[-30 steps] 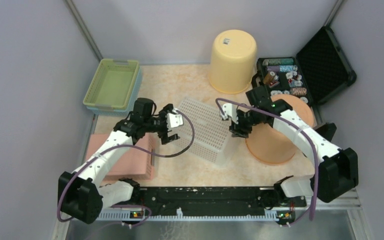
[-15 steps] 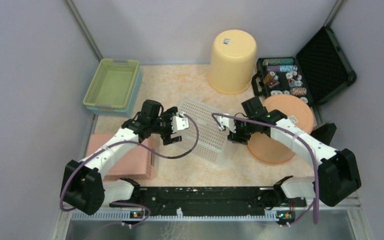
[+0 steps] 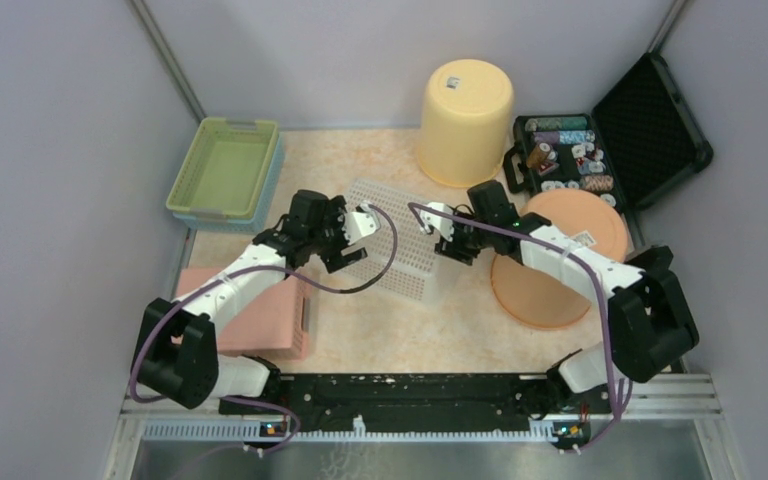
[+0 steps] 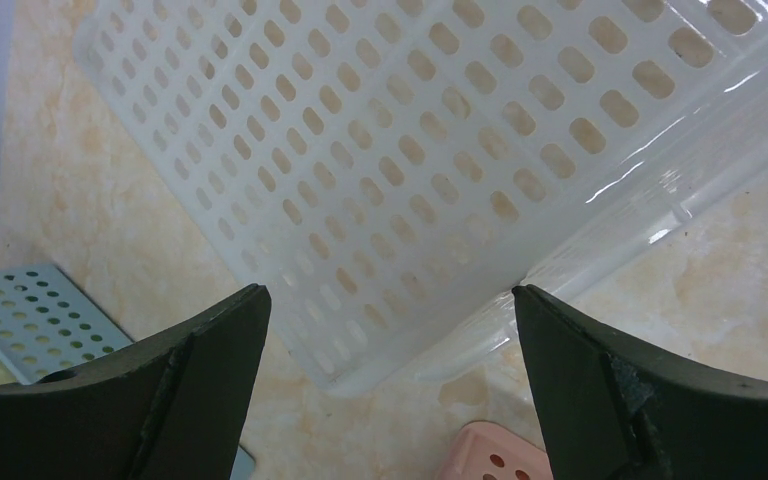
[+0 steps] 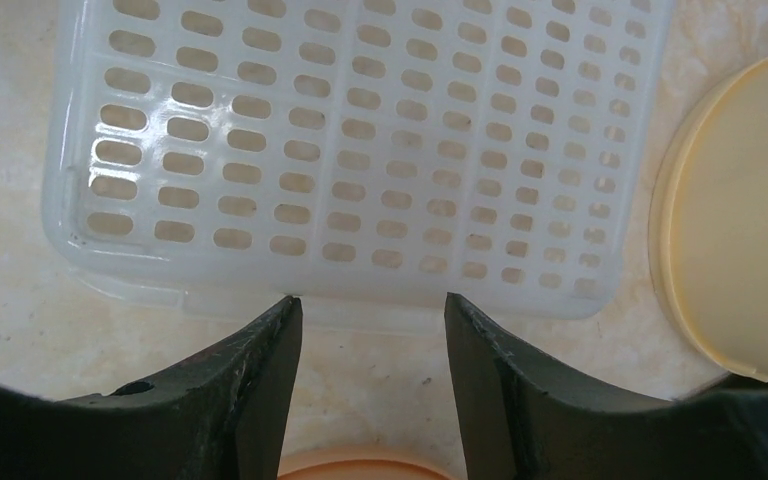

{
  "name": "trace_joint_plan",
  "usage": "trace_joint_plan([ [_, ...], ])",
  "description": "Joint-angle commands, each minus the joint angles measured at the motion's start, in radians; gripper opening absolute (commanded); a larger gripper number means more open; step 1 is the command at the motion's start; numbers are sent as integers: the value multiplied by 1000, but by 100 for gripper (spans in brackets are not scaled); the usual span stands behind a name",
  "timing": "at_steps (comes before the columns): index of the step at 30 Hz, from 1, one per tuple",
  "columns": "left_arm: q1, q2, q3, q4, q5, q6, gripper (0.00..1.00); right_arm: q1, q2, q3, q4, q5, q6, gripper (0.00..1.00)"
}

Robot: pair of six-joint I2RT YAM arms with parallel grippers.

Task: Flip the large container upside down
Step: Move the container to the center of the board.

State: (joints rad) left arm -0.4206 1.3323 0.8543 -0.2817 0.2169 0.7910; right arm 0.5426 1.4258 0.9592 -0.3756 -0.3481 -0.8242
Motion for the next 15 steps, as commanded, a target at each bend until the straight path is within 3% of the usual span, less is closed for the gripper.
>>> trace_joint_plan([
  [1,-4,8,21,26,-45,-37,99,24,89,59,89,14,76,55],
  [9,-3,-26,13,2,-33,-24,99,29,218,176,146,23,138,55],
  [15,-3,4,16,33,-143,-55,99,38,305,255,178,21,202,55],
])
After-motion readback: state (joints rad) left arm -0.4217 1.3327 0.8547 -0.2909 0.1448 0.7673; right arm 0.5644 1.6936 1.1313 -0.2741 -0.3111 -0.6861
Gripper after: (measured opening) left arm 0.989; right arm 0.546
